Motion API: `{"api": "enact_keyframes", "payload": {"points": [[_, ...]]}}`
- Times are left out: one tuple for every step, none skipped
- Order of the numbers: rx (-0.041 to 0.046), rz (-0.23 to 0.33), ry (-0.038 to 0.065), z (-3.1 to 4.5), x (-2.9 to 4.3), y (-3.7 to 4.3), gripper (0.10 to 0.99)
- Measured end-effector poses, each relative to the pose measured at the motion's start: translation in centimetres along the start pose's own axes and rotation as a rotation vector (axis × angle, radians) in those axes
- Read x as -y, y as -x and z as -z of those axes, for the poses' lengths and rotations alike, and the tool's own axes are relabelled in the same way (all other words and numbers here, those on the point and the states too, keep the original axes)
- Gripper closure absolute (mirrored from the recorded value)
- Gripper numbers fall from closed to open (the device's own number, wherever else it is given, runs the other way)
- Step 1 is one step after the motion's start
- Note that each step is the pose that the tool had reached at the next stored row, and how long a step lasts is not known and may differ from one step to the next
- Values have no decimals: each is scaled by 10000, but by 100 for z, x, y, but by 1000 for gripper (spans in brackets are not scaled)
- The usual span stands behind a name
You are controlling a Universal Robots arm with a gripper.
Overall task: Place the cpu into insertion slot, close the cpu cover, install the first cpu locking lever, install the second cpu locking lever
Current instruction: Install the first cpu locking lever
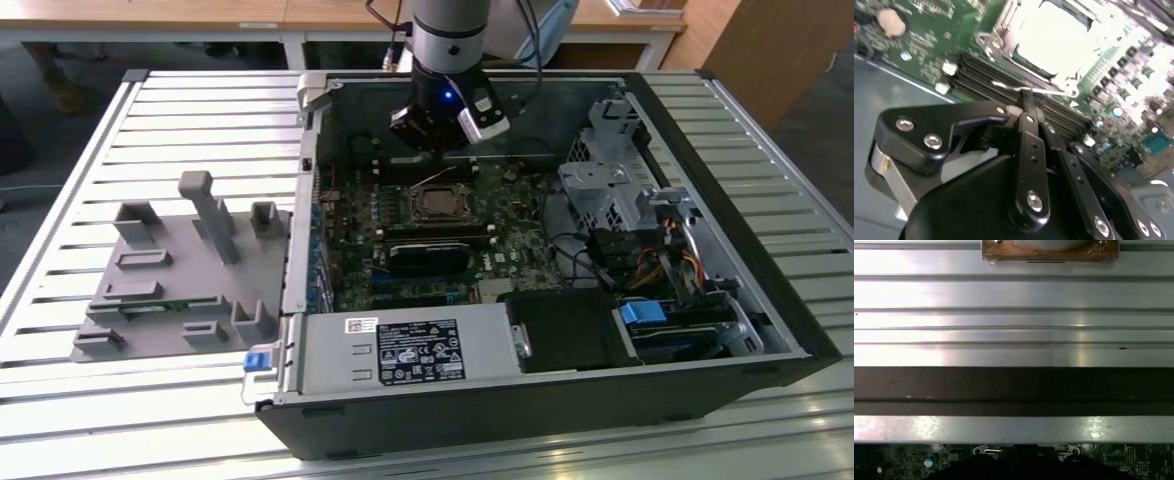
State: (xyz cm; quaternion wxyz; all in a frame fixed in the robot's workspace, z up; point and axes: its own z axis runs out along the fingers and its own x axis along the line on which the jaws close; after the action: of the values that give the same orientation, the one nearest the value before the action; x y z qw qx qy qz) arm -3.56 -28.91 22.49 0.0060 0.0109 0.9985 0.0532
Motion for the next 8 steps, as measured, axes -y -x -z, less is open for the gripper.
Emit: {"api": "enact_keyframes", "payload": {"points": [[0, 0, -1, -3, 0, 13, 969], [-1, 0, -2, -4, 1, 17, 969], [0, 0, 0, -8, 1, 18, 969], [1, -1, 0, -11, 1, 18, 969], [1, -1, 0, -15, 1, 18, 969], [0, 1, -1, -20, 1, 21, 969], [1, -1, 0, -25, 1, 22, 969], [0, 1, -1, -29, 1, 26, 969]]}}
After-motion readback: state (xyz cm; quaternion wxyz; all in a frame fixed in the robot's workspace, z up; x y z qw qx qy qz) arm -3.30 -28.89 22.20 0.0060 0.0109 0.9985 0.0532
